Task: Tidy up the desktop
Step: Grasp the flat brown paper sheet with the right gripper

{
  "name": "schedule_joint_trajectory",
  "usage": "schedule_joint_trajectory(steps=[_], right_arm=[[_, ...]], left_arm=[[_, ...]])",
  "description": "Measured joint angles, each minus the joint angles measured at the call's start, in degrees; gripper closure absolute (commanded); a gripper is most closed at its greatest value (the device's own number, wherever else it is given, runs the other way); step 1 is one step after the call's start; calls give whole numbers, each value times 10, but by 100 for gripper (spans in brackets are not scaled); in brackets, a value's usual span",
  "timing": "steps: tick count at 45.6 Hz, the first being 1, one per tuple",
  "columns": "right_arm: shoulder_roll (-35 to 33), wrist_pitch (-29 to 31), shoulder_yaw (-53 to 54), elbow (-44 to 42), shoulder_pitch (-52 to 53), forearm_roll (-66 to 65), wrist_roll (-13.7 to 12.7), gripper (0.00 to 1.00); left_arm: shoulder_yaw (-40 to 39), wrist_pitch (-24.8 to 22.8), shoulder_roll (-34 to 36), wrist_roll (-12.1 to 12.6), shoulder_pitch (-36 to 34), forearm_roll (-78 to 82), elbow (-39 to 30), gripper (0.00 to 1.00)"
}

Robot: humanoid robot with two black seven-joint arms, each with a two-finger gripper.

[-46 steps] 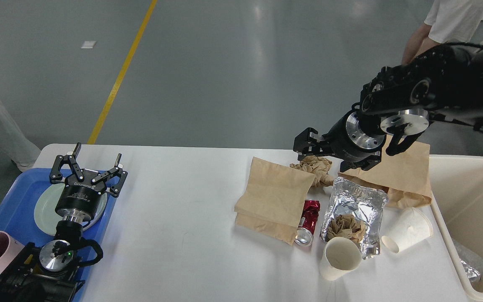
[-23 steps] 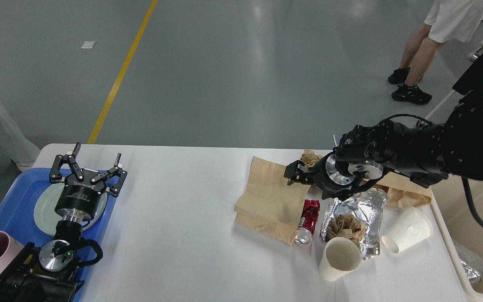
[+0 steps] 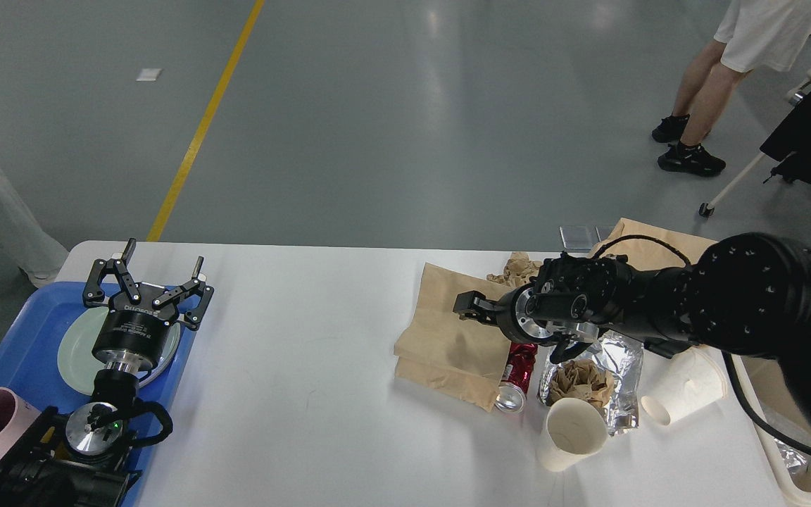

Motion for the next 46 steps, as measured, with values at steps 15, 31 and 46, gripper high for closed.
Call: schedule_joint_trajectory(steps=[15, 31, 46], right_arm=[[9, -10, 14, -37, -38, -27, 0, 17], [22, -9, 20, -59, -65, -47, -2, 100], [21, -6, 61, -54, -66, -39, -19, 100]], left_arm=[[0, 0, 0, 0, 0, 0, 0, 4], [0, 0, 0, 0, 0, 0, 0, 4], [0, 0, 0, 0, 0, 0, 0, 4]])
